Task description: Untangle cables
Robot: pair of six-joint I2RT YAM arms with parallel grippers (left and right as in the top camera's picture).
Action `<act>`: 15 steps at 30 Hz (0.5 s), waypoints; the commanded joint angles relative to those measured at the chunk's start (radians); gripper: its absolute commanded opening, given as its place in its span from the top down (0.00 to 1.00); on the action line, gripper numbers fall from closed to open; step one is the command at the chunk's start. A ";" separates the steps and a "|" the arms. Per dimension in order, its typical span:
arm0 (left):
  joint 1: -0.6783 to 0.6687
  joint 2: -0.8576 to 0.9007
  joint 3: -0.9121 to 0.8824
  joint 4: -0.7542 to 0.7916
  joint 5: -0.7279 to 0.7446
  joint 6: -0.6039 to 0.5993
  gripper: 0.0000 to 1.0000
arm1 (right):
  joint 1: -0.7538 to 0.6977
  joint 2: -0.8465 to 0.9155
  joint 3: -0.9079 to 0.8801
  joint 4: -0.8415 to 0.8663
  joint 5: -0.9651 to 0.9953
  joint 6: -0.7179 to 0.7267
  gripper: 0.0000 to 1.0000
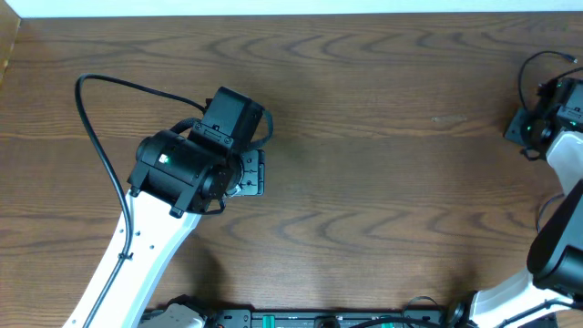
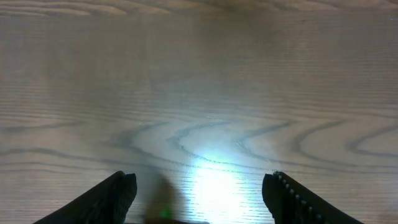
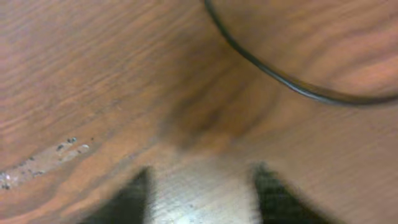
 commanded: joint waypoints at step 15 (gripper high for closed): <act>0.000 0.004 -0.002 -0.004 0.032 0.013 0.29 | -0.001 0.054 0.010 0.271 0.047 -0.548 0.01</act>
